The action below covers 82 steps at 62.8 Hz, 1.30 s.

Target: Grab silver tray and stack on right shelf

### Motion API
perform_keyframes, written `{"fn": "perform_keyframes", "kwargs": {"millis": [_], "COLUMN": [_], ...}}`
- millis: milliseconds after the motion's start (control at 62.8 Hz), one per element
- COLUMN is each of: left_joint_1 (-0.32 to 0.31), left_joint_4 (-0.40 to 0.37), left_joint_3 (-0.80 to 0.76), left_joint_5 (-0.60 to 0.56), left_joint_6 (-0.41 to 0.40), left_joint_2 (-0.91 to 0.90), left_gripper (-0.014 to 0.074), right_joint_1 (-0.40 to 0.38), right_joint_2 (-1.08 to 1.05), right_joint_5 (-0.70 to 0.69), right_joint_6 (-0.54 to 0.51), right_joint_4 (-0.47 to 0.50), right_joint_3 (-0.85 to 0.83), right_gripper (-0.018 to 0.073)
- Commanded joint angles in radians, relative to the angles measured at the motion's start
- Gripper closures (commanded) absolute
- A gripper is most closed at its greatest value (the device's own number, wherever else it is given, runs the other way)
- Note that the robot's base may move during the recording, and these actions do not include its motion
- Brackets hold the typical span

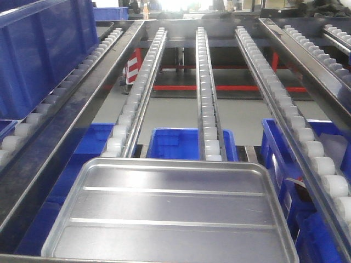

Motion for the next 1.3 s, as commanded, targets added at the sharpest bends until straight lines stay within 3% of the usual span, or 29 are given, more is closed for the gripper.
{"fn": "perform_keyframes", "kwargs": {"millis": [0,223,334,461,541,605,652,716,827,907,1114,1209,1289], "left_joint_1": [-0.003,-0.08,-0.165,-0.26,-0.322,-0.369,-0.399,-0.425,-0.444,-0.446,-0.446,-0.446,-0.446], "left_joint_4": [0.007,0.005,0.005,0.005,0.005,-0.015,-0.037,-0.067,-0.13,-0.144,-0.214,-0.216,-0.214], "left_joint_3": [-0.17,-0.499,-0.626,-0.69,-0.695,-0.695,-0.695,-0.695,-0.695,-0.695,-0.695,-0.695,-0.712], "left_joint_5": [0.029,0.309,0.423,0.467,0.469,0.469,0.469,0.469,0.469,0.469,0.5,0.546,0.594], "left_joint_6": [-0.005,-0.005,-0.005,-0.004,-0.004,-0.004,-0.005,-0.005,-0.005,-0.005,-0.005,-0.005,-0.005], "left_joint_2": [0.067,0.299,0.458,0.603,0.677,0.73,0.769,0.816,0.887,0.926,0.985,1.001,1.027], "left_gripper": [0.0687,0.0687,0.0687,0.0681,0.0591,0.0458,0.0351,0.0274,0.0272,0.0281,0.0281,0.0281,0.0281], "right_joint_1": [-0.001,0.0,0.003,0.051,0.103,0.157,0.204,0.265,0.374,0.442,0.527,0.527,0.527], "right_joint_2": [0.018,0.174,0.264,0.339,0.38,0.408,0.432,0.468,0.544,0.616,0.778,0.852,0.923], "right_joint_5": [-0.024,0.13,0.202,0.249,0.273,0.286,0.296,0.304,0.306,0.306,0.233,0.286,0.38], "right_joint_6": [0.0,0.002,0.002,0.002,0.002,0.002,0.002,0.002,0.002,0.002,0.015,0.045,0.045], "right_joint_4": [0.001,0.036,0.104,0.124,0.127,0.13,0.13,0.13,0.13,0.13,0.16,0.244,0.254], "right_joint_3": [-0.132,-0.347,-0.425,-0.465,-0.473,-0.473,-0.473,-0.473,-0.473,-0.473,-0.48,-0.527,-0.58], "right_gripper": [0.0503,0.0503,0.0501,0.0501,0.0499,0.0484,0.0435,0.0327,0.0104,0.0016,0.0006,0.0006,0.0006]}}
